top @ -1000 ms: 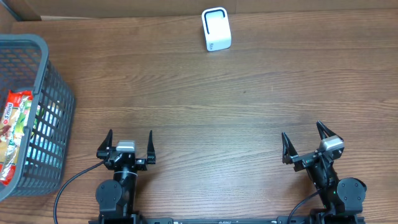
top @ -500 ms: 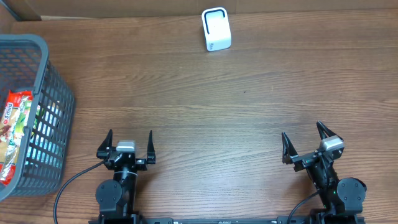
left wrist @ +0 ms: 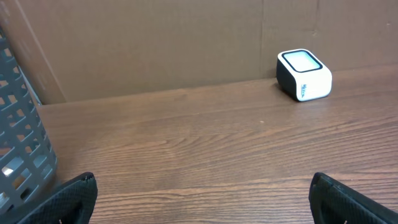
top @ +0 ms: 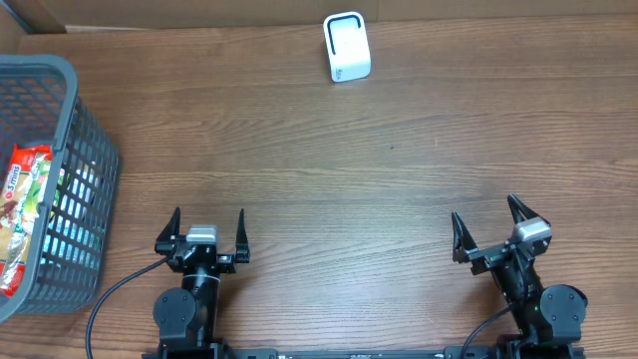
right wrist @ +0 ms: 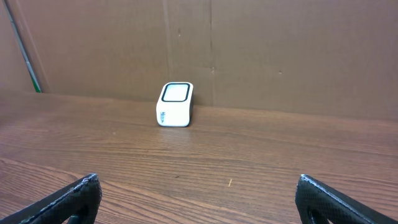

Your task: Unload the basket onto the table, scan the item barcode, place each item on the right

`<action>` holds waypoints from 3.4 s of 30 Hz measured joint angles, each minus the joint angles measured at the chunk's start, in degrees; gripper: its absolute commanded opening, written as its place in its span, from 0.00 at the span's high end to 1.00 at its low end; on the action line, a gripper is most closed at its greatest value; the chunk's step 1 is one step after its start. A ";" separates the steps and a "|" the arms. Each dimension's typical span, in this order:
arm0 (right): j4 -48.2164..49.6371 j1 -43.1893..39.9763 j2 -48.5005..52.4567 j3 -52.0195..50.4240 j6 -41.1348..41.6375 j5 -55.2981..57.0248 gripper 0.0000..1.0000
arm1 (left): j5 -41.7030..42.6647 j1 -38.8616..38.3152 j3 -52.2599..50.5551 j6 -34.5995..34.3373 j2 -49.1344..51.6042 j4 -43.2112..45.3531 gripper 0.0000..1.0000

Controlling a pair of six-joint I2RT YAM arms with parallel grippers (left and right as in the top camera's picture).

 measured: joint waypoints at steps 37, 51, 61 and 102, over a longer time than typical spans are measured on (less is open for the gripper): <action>0.04 0.00 0.00 0.00 0.00 -0.02 0.00 | 0.02 0.00 0.00 0.00 0.00 0.00 0.00; 0.04 0.00 0.02 0.00 0.02 -0.02 0.00 | 0.00 0.00 0.00 -0.02 0.00 0.00 0.00; 0.02 0.00 0.00 0.00 0.00 -0.02 0.00 | 0.02 0.00 0.00 0.00 0.00 0.02 0.00; 0.02 0.00 0.00 0.00 0.02 -0.02 0.00 | 15.02 -0.15 94.88 -6.25 60.00 -63.60 0.00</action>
